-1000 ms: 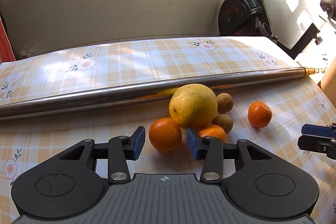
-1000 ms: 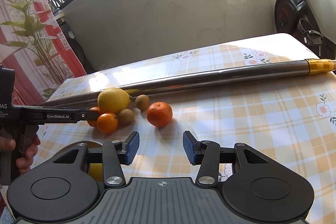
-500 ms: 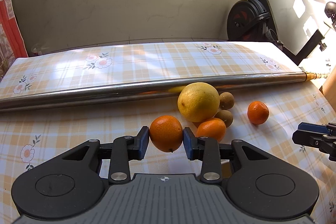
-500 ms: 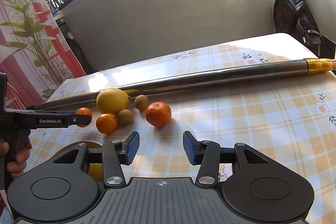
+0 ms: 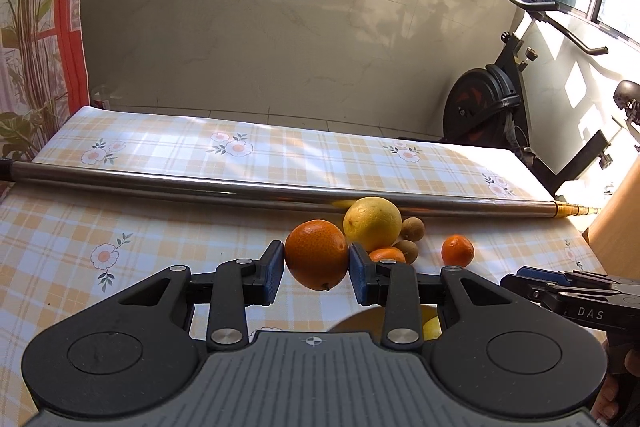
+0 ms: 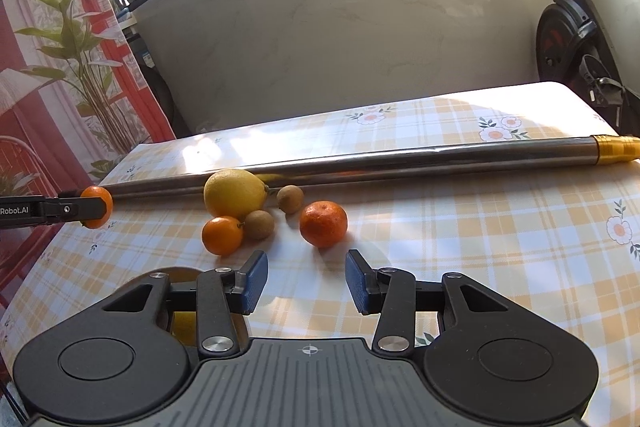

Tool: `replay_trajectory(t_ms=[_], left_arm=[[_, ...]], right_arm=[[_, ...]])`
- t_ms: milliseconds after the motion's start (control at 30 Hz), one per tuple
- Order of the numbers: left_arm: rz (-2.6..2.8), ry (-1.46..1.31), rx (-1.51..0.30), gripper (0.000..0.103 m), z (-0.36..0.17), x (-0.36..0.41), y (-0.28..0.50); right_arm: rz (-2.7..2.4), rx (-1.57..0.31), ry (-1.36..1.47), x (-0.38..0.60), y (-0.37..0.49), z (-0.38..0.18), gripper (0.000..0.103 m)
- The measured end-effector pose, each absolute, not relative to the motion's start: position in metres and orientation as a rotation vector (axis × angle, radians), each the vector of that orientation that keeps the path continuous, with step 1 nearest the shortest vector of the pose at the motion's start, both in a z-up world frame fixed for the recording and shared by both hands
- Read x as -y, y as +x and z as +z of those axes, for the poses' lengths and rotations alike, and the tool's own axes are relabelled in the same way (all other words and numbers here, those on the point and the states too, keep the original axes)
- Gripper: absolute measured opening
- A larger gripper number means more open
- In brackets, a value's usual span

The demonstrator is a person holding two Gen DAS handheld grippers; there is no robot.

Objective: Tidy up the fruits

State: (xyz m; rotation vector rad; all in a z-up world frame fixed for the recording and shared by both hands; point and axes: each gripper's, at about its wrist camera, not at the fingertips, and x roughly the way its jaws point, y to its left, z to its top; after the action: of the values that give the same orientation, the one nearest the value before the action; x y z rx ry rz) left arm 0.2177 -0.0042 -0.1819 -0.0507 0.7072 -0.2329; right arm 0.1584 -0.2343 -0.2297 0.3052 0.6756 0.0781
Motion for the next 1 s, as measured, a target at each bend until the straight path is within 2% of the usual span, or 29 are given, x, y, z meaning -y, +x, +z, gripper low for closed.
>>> replay_trajectory(t_ms=[267,333,467,567,700,833,1000], left_arm=[[-0.220,-0.126,-0.722,0.037,-0.190,0.001,0.204],[-0.205,-0.113,-0.723,0.037,-0.193,0.002,0.200],[-0.194,-0.096,-0.718,0.037,-0.195,0.003,0.194],[-0.204,-0.116,-0.720,0.037,-0.196,0.002,0.192],[-0.216,-0.115,-0.724,0.037,-0.197,0.002,0.191],[-0.216,-0.118,-0.721,0.037,-0.198,0.002,0.189],[-0.210,-0.124,-0.725,0.037,-0.199,0.003,0.188]], right_arm=[[0.102,-0.656,0.265,0.230,0.165,-0.220,0.025],[0.109,-0.646,0.246,0.228,0.165,-0.218,0.019],[0.130,-0.632,0.214,0.227,0.166,-0.214,0.013],[0.139,-0.626,0.166,0.224,0.168,-0.212,0.013],[0.124,-0.622,0.131,0.227,0.176,-0.218,0.024],[0.103,-0.631,0.159,0.233,0.191,-0.232,0.030],[0.069,-0.649,0.150,0.228,0.209,-0.247,0.031]])
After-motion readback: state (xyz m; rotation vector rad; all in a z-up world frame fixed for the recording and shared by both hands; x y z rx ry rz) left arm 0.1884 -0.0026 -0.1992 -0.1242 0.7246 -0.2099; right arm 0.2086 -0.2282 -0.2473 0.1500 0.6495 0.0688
